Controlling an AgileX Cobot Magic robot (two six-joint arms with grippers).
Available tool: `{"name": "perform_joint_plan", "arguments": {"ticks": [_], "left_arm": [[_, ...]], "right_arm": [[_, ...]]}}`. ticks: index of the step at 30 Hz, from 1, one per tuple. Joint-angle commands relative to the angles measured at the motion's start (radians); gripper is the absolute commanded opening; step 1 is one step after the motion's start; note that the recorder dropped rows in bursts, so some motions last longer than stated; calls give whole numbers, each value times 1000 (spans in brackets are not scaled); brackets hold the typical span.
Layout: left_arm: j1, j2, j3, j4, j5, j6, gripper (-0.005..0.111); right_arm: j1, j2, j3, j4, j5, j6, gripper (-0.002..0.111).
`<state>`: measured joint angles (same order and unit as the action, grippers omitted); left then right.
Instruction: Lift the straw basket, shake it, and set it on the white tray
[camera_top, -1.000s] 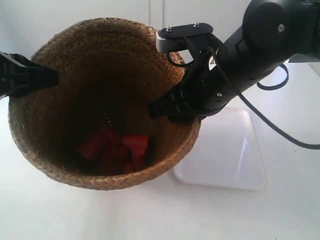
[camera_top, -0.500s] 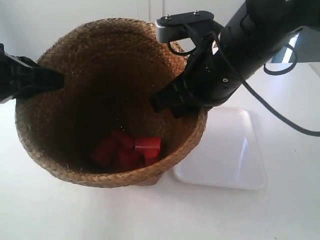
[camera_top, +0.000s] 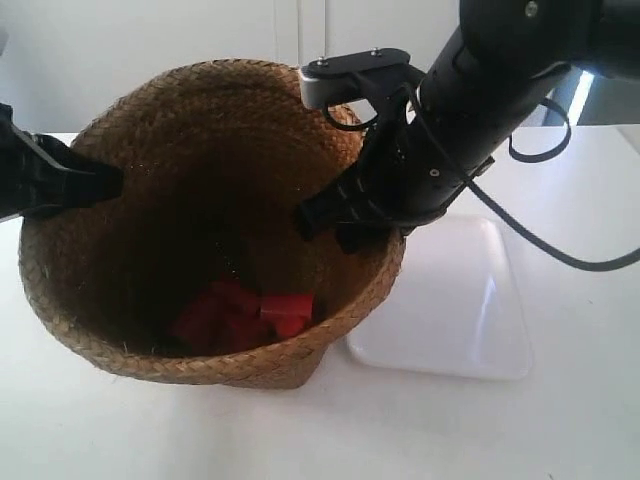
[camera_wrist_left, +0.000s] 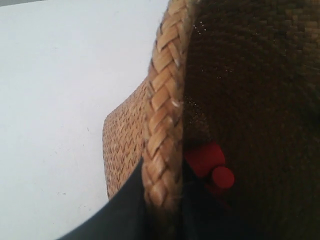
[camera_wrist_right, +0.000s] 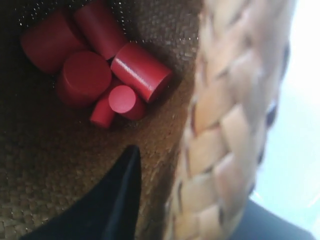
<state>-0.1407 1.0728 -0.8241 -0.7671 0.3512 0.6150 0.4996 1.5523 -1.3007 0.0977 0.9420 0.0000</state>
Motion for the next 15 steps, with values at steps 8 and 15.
{"name": "perform_joint_plan", "arguments": {"ticks": [8,15], "left_arm": [[-2,-6,-4,18,39,25,0],[-2,-6,-4,17,22,32,0]], "right_arm": [[-1,7,0,34,-56,-41,0],[-1,7,24,34,-85,-39,0]]}}
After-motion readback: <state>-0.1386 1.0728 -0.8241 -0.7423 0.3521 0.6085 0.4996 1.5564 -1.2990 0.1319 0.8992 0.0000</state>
